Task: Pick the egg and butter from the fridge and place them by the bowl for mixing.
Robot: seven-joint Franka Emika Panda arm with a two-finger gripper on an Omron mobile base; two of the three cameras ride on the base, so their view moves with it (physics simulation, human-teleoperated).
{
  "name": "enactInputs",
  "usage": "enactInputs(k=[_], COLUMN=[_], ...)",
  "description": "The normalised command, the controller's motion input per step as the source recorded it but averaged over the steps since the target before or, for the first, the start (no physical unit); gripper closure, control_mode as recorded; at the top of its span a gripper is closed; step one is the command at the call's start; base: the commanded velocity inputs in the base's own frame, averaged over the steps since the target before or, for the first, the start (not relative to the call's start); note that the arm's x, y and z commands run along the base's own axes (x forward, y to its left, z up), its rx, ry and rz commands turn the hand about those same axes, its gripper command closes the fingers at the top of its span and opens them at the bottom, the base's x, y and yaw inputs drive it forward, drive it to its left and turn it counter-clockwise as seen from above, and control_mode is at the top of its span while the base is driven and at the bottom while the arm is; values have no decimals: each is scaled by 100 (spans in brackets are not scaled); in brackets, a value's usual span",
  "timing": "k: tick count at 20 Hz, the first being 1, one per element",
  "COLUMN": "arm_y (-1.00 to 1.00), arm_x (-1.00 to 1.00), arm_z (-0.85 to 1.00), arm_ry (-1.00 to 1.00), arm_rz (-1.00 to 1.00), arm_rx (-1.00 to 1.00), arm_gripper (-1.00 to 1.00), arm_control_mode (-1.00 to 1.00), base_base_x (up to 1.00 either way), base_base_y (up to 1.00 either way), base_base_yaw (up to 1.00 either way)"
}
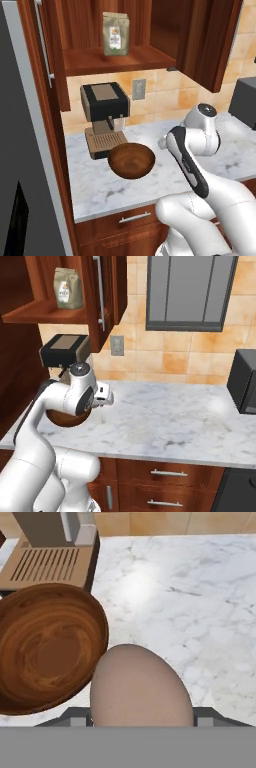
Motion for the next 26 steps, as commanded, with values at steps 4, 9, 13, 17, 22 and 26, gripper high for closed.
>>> enactInputs(k=[4, 9, 13, 17, 22, 26], arm_y=[-25, -11, -1, 0, 0, 1], arm_x=[-9, -12, 26, 48, 38, 23], arm_z=[-18, -26, -29, -33, -25, -7], arm_ry=[1, 0, 0, 0, 8, 19], arm_rz=[18, 19, 7, 4, 10, 18], arm_rx=[5, 0, 0, 0, 0, 0], arm_gripper=[100, 100, 100, 100, 100, 100], arm_control_mode=[-100, -100, -100, -100, -100, -100], base_base_x=[0, 0, 0, 0, 0, 0], base_base_y=[0, 0, 0, 0, 0, 0], base_base_yaw=[0, 0, 0, 0, 0, 0])
